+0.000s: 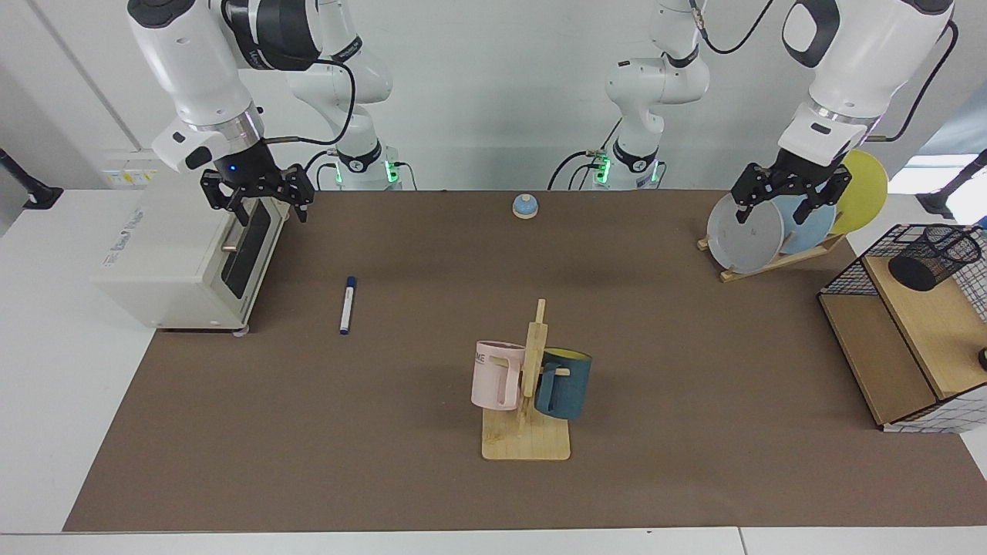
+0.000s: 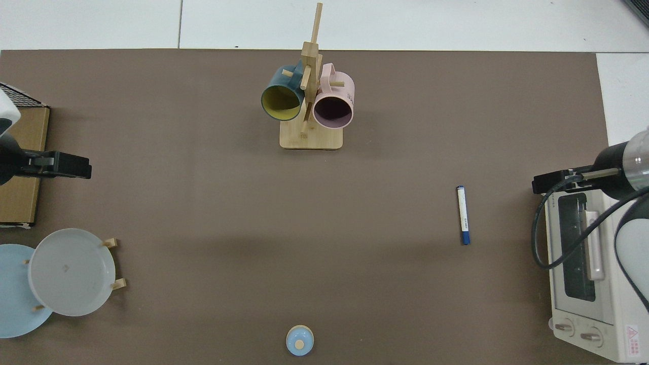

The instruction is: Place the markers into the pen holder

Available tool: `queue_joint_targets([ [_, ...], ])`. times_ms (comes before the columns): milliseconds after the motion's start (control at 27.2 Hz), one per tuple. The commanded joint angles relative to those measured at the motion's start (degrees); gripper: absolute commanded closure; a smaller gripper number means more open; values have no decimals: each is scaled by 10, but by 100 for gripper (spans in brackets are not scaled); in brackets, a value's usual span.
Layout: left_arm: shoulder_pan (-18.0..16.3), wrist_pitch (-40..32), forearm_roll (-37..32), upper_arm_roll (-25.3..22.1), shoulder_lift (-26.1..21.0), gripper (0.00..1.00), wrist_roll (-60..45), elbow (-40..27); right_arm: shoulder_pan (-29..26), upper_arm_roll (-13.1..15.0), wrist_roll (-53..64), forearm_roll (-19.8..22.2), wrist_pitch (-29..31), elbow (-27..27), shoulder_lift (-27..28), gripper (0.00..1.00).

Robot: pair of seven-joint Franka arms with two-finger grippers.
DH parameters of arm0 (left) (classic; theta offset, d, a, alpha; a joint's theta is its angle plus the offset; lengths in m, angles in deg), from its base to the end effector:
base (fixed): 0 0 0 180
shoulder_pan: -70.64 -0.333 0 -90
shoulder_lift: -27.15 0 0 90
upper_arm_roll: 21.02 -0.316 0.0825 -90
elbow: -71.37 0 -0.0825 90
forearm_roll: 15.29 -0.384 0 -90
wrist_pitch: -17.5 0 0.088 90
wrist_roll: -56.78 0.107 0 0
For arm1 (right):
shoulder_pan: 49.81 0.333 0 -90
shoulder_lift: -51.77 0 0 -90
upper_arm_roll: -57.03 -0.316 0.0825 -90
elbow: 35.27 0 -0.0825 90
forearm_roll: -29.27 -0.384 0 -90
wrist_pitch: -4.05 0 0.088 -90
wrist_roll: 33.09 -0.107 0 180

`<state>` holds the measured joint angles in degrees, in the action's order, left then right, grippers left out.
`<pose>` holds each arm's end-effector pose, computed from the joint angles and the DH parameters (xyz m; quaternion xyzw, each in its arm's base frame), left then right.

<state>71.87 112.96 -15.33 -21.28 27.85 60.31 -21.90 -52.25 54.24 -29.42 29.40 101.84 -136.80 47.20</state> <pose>0.5592 -0.0094 0.6128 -0.9989 0.0393 -0.0252 0.0009 0.5378 0.0040 0.5842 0.9994 0.0352 0.0071 0.0033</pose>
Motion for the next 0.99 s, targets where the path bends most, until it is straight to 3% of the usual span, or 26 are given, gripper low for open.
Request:
queue_joint_targets([
  [0,10,10,-5,-4,-3,0,1,-4,-11,-5,2,-12,7,-12,-9,0],
  [588,23,-52,-3,-3,6,0,0,-10,-4,-10,-43,-3,17,-16,-9,0],
  [955,26,-48,-3,3,4,0,1,-6,19,-12,-67,-5,97,-94,3,0],
])
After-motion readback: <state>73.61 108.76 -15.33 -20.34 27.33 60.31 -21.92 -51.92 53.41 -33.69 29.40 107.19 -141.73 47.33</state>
